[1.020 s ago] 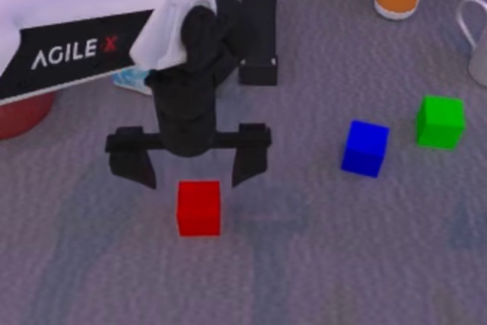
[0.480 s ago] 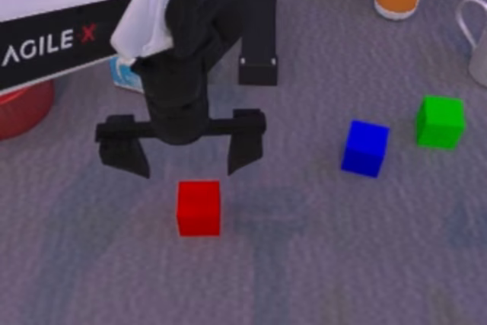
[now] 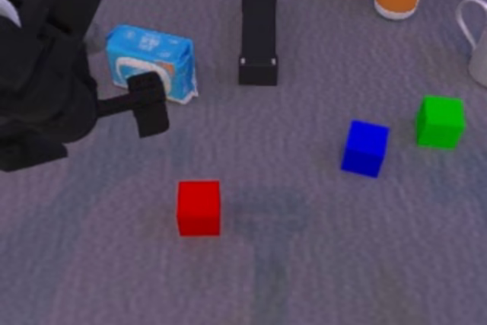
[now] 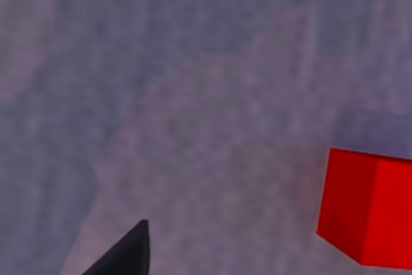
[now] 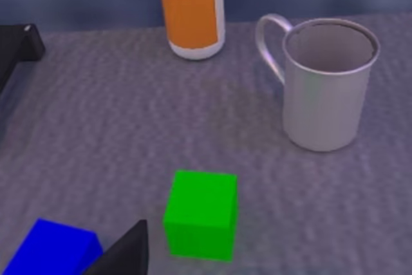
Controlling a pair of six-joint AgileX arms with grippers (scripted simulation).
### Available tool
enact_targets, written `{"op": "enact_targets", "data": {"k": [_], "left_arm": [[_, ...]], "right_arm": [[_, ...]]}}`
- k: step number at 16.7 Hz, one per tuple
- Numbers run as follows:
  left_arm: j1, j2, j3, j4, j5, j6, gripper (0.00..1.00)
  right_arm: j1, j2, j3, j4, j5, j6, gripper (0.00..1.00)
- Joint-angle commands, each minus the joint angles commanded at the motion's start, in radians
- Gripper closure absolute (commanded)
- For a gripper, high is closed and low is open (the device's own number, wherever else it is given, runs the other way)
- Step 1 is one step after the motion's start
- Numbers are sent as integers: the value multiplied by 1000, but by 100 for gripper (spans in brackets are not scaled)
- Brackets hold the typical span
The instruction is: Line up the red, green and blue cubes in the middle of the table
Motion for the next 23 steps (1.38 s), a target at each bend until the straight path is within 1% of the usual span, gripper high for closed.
{"op": "enact_targets", "data": {"k": [3,8,13,16,18,20,23], "left_arm": [[103,-291,-239,143,-2,64,0],[260,-796,-660,398,-3,232,0],[362,-1176,-952,635,11,413,0],[397,-1330,-1051,752,22,503,0],[410,-1409,-1092,809,27,548,0],[415,-1448,-1109,837,29,571,0],[416,-1454,-1112,841,30,574,0]], "right_arm": [[18,356,287,-188,3,40,0],[50,959,752,-509,7,106,0],[77,1410,1136,-765,8,165,0],[89,1587,1318,-865,6,191,0],[94,1666,1400,-907,5,203,0],[97,1707,1441,-927,4,209,0],[97,1712,1446,-930,4,209,0]]}}
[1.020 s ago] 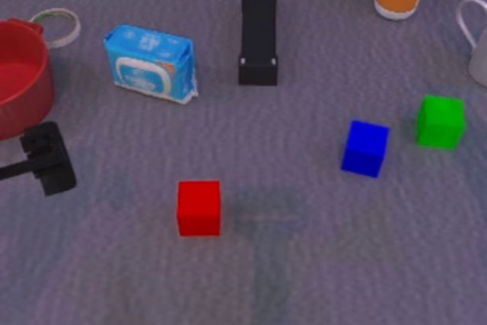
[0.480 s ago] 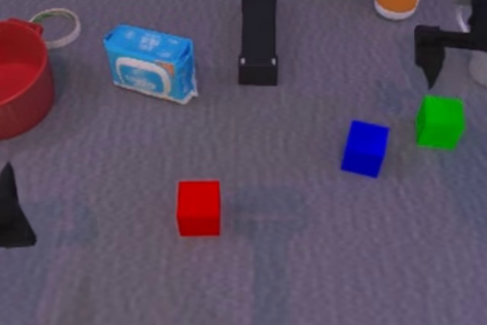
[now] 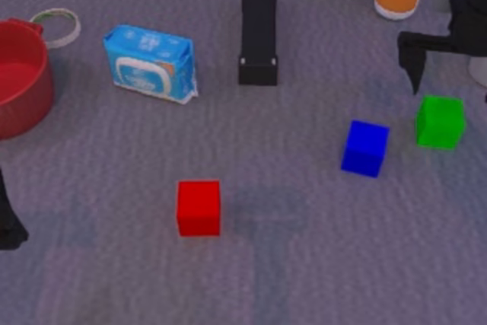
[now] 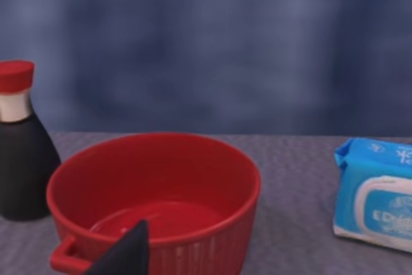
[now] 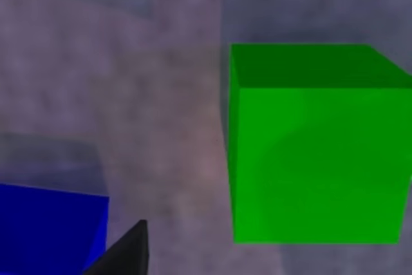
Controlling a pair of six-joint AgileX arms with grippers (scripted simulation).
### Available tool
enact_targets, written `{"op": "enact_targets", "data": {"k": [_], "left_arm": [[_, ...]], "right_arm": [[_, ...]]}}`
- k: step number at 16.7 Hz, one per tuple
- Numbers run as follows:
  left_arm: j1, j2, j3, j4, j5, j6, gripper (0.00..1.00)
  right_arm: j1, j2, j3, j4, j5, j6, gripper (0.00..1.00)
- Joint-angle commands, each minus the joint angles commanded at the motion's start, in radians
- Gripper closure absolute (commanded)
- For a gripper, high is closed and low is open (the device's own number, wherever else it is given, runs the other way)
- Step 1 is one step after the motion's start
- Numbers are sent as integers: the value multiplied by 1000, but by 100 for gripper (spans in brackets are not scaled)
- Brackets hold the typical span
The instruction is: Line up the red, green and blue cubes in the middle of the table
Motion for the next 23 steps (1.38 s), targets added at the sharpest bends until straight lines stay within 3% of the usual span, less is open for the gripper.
{"op": "enact_targets", "data": {"k": [4,11,16,23], "left_arm": [[0,0,0,0,0,0,0],[0,0,0,0,0,0,0],[0,0,0,0,0,0,0],[0,0,0,0,0,0,0]], "right_arm": [[-4,2,-18,19,0,-2,0],[1,60,-192,257,1,2,0],[1,67,-208,274,1,2,0],[1,67,-208,274,1,2,53]]}}
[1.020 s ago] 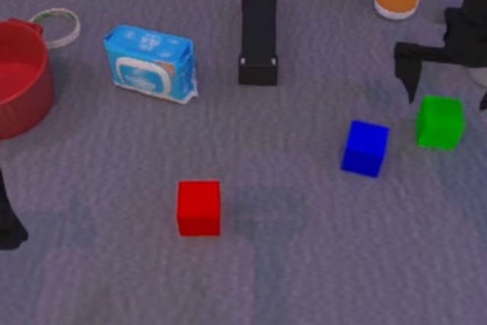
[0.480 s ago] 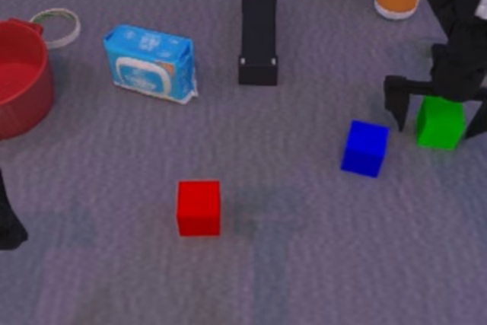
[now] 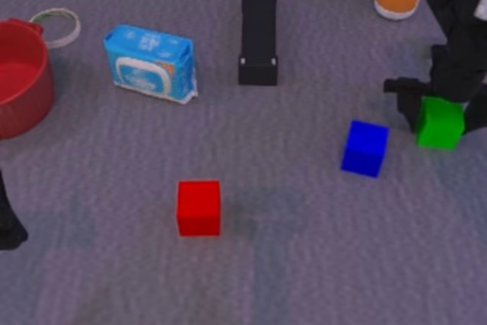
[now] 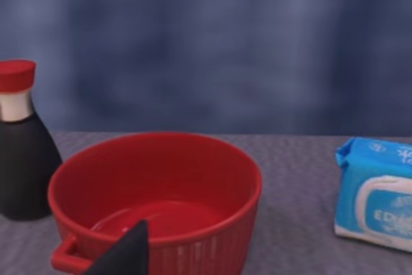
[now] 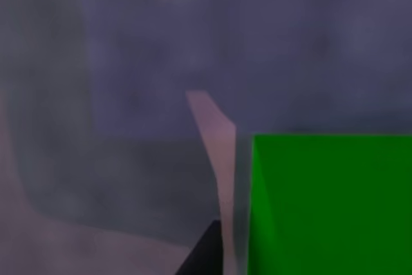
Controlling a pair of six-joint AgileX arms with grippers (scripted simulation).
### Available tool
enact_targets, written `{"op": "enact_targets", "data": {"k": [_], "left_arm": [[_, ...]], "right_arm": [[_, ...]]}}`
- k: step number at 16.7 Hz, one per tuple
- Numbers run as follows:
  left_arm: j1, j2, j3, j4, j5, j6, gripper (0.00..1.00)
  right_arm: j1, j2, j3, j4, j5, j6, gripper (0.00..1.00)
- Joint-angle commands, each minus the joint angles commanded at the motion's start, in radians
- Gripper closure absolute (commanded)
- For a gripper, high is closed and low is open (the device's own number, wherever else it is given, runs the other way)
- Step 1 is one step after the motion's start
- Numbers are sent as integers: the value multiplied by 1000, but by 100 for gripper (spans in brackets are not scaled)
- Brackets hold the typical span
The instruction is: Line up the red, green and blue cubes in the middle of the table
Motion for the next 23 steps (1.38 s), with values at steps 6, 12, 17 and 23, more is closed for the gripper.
{"op": "enact_targets", "data": {"k": [6,12,17,23], "left_arm": [[0,0,0,0,0,0,0],[0,0,0,0,0,0,0],[0,0,0,0,0,0,0],[0,0,0,0,0,0,0]], "right_arm": [[0,0,0,0,0,0,98],[0,0,0,0,0,0,100],[-2,-5,17,-18,0,1,100],[4,-55,158,-219,0,0,100]]}}
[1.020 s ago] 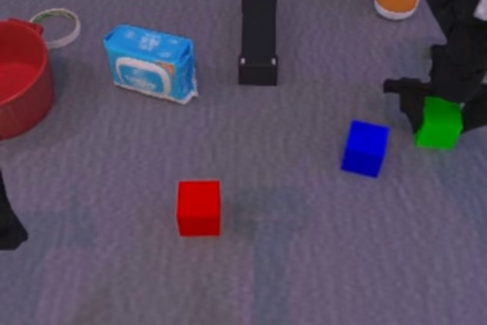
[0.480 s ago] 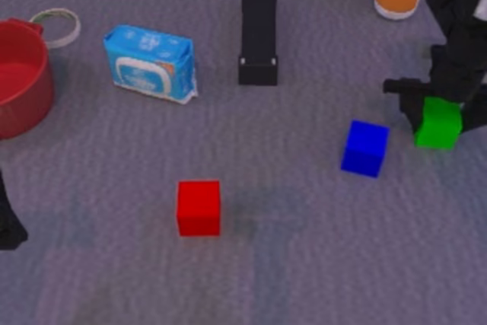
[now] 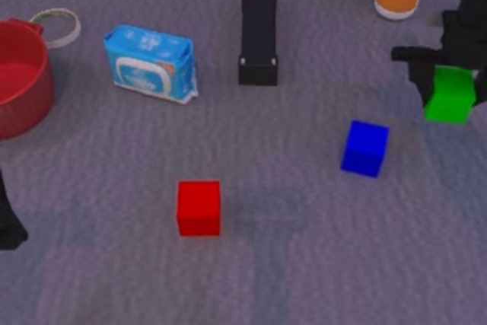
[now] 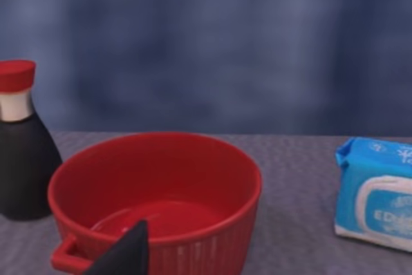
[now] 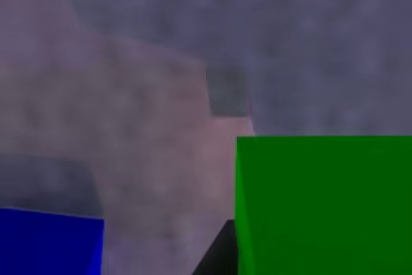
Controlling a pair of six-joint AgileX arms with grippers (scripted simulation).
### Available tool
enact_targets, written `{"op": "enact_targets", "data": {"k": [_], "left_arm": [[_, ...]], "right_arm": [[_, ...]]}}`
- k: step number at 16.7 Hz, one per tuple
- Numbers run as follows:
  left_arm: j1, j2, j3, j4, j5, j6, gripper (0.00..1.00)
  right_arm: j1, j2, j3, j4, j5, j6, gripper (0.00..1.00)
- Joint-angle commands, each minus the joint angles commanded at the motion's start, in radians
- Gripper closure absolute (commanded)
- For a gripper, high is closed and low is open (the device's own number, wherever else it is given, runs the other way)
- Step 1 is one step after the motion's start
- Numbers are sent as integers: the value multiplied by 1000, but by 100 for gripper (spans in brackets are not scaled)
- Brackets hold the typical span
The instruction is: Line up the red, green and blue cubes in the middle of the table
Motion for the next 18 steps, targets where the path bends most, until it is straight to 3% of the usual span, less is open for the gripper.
{"op": "enact_targets", "data": {"k": [8,11,18], "left_arm": [[0,0,0,0,0,0,0],[0,0,0,0,0,0,0],[0,0,0,0,0,0,0]], "right_arm": [[34,-10,13,-18,0,31,100],[152,-23,5,-24,0,127,100],[548,-78,-44,-40,-3,420,100]]}}
